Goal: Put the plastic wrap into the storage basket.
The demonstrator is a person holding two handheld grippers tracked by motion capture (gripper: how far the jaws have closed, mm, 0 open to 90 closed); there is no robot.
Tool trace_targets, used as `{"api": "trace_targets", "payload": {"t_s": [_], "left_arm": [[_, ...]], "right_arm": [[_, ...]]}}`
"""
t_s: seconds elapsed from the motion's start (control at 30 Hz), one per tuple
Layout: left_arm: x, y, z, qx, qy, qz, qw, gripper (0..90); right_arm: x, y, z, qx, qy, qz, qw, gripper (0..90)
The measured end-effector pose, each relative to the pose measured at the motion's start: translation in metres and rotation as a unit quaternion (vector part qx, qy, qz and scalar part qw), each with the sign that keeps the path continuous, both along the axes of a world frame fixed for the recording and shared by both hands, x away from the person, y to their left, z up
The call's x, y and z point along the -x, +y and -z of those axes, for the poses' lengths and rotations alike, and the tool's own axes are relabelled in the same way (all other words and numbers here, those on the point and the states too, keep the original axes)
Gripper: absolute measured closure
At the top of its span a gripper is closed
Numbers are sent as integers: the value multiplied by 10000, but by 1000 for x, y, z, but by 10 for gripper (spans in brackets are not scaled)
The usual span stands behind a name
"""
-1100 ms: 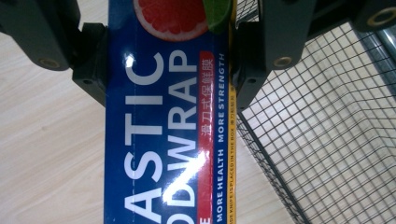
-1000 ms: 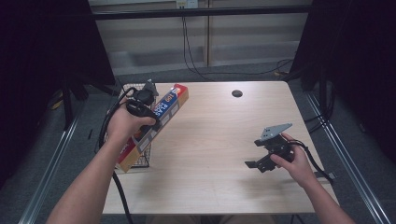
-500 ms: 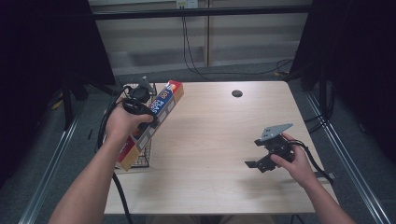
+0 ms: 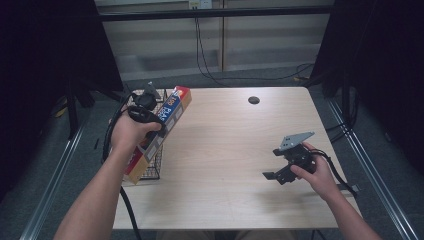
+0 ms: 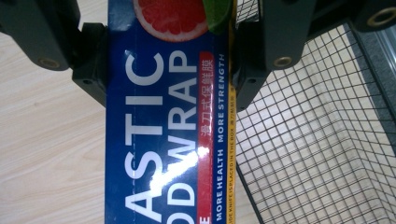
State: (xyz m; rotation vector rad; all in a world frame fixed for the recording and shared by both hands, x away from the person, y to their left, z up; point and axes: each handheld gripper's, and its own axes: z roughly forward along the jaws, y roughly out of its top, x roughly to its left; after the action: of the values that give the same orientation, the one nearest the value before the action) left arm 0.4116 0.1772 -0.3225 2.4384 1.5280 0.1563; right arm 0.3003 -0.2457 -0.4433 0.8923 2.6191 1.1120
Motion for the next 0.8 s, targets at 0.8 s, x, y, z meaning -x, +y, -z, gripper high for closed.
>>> {"api": "trace_targets", "payload": {"t_s": [0.8], "left_arm": [[-3, 34, 7, 114, 22, -967, 9952, 437]], "right_arm": [[-2, 1, 2, 14, 19, 18, 10000, 52]]}}
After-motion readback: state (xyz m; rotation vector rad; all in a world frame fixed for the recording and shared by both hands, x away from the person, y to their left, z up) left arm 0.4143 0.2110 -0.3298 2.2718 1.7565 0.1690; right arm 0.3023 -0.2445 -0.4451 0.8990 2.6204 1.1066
